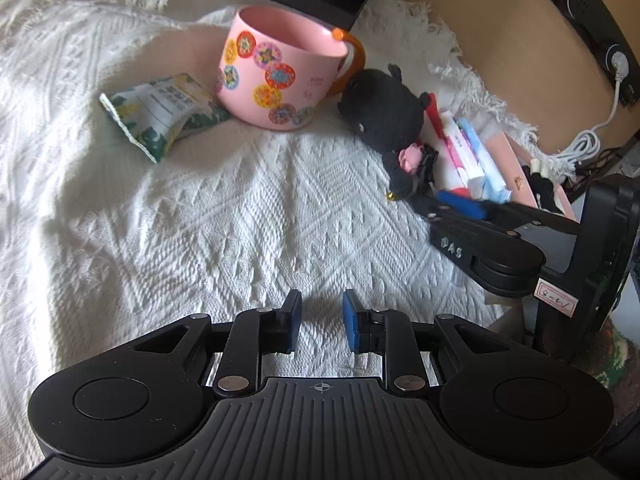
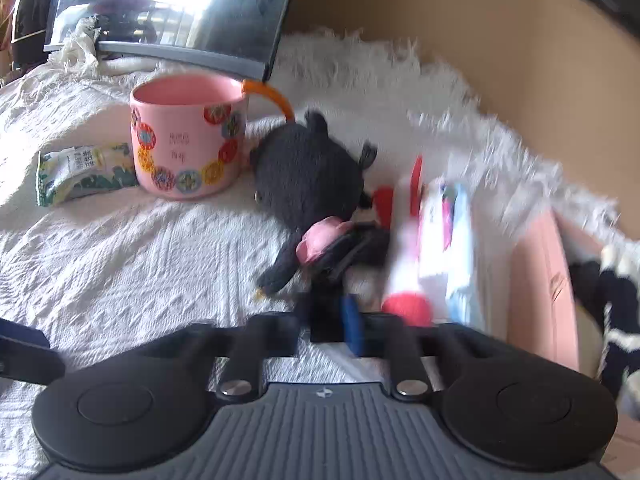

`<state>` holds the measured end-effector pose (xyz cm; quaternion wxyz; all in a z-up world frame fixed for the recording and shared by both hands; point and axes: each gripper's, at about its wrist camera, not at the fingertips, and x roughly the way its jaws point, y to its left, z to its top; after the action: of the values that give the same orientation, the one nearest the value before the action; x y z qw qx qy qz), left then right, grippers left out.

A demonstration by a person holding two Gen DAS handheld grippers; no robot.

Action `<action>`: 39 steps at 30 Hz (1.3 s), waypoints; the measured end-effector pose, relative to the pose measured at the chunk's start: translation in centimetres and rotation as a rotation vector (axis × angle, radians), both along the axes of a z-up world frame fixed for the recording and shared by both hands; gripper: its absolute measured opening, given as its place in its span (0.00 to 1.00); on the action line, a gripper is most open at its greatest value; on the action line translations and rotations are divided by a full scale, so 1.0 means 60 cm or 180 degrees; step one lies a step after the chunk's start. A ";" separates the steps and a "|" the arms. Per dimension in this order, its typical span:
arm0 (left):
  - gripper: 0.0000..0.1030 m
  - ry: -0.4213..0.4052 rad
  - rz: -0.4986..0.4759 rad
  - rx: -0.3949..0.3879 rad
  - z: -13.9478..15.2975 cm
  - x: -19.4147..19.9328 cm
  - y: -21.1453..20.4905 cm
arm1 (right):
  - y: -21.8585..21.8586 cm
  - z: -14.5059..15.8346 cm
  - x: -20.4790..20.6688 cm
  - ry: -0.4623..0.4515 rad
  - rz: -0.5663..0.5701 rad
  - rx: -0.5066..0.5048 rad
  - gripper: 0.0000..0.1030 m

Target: Organize soft objects

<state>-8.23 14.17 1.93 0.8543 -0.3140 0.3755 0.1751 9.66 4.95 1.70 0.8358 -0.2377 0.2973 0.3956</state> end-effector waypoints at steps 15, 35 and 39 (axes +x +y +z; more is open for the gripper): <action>0.24 -0.0198 -0.0434 0.0132 0.017 0.127 0.002 | -0.207 0.030 -0.106 0.0265 -0.0331 -0.0112 0.10; 0.24 -0.0203 -0.0018 0.0836 0.065 0.353 0.052 | -0.304 0.039 -0.099 0.0228 -0.0701 0.0119 0.53; 0.24 -0.0127 0.0156 0.0849 0.061 0.373 0.062 | -0.312 0.034 -0.097 0.0238 -0.0714 0.0104 0.56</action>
<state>14.14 17.90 5.57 0.8912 -0.2100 0.3241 0.2381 3.81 -13.76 3.74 0.8669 -0.1744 0.3465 0.3131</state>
